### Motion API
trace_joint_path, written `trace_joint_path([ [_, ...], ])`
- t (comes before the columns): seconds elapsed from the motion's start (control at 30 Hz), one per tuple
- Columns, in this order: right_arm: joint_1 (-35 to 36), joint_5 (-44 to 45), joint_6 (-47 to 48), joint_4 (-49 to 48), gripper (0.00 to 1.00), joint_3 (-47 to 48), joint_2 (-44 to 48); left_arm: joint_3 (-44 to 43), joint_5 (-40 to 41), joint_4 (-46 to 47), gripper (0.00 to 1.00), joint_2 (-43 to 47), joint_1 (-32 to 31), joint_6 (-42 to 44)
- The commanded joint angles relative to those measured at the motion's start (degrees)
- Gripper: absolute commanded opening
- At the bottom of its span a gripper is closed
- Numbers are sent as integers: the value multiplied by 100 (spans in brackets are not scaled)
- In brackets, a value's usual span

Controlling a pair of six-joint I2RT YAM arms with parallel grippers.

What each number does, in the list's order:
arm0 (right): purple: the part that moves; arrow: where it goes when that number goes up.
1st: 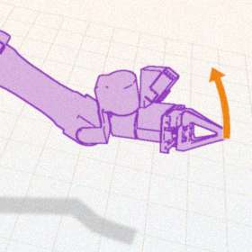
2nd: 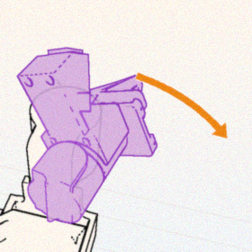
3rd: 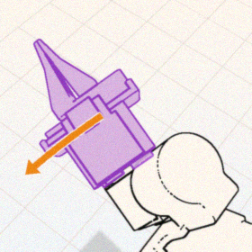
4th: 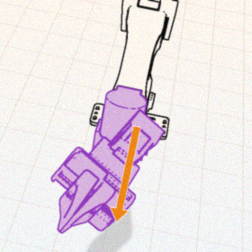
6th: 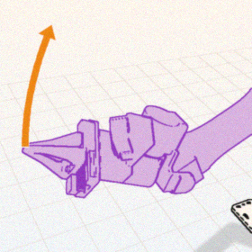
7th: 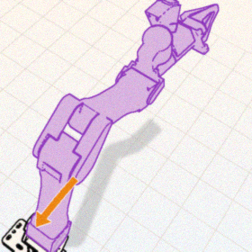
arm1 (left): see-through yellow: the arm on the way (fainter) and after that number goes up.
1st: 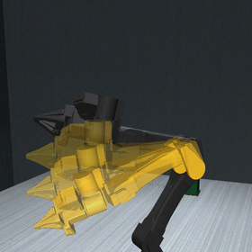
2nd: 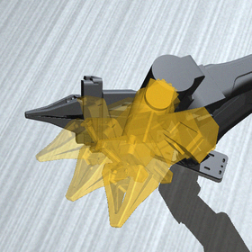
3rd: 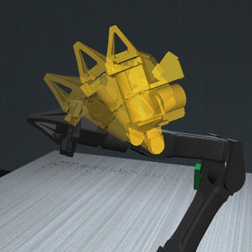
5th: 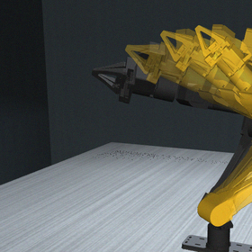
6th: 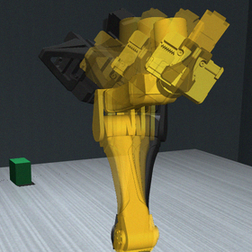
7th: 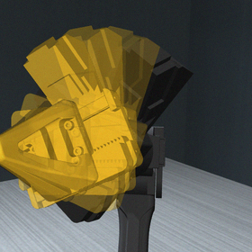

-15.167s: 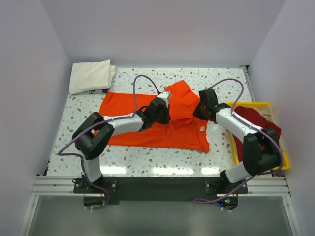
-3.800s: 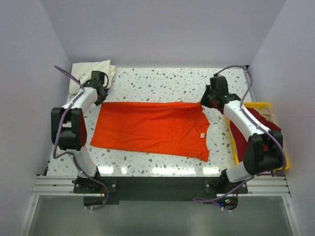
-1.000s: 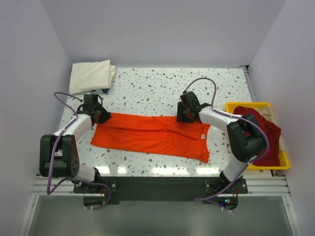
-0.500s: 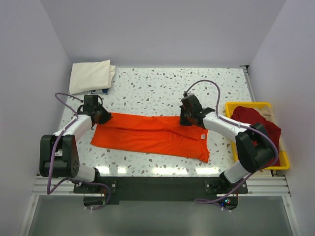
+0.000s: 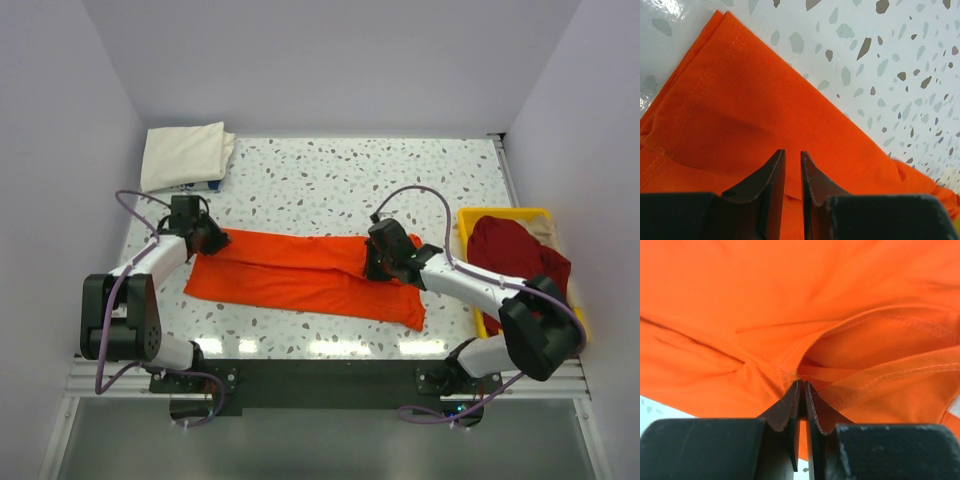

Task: Fold and stack the t-shirts
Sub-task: Fold the tshirt

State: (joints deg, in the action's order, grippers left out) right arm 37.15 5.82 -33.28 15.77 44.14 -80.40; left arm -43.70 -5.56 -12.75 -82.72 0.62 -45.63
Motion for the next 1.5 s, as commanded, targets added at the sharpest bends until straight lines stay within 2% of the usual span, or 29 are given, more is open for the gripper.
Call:
trace_joint_path([
  [0.0,187,-55,-223,-284,11,-212,253,134,-199,300,23,107,-18,150],
  [0.17,565,6,-425,-557,13,-292,113,266,-252,414,23,107,-149,151],
  [0.27,820,182,-434,-540,18,-169,-37,292,-261,449,23,98,-185,186],
  [0.3,847,243,-425,-522,22,-160,-72,301,-261,467,23,107,-194,194],
  [0.33,856,278,-382,-496,30,-151,-55,310,-261,484,23,115,-220,203],
  [0.5,856,778,-171,29,48,-2,523,319,-235,528,23,150,-396,203],
  [0.57,847,980,-83,294,50,181,700,275,-226,563,24,151,-614,238],
  [0.63,812,1541,5,785,50,340,876,161,-165,529,24,107,-835,300],
  [0.77,426,2010,198,1393,49,788,781,-287,247,440,28,-7,-1704,493],
  [0.9,-260,1782,295,1333,49,842,570,-718,424,336,32,-262,-2373,765],
  [1.17,-357,1633,331,1139,50,1141,-248,-1298,530,256,35,-754,-3226,959],
  [1.47,-357,1448,269,1297,45,544,349,-1747,539,89,38,-1132,-3710,1117],
])
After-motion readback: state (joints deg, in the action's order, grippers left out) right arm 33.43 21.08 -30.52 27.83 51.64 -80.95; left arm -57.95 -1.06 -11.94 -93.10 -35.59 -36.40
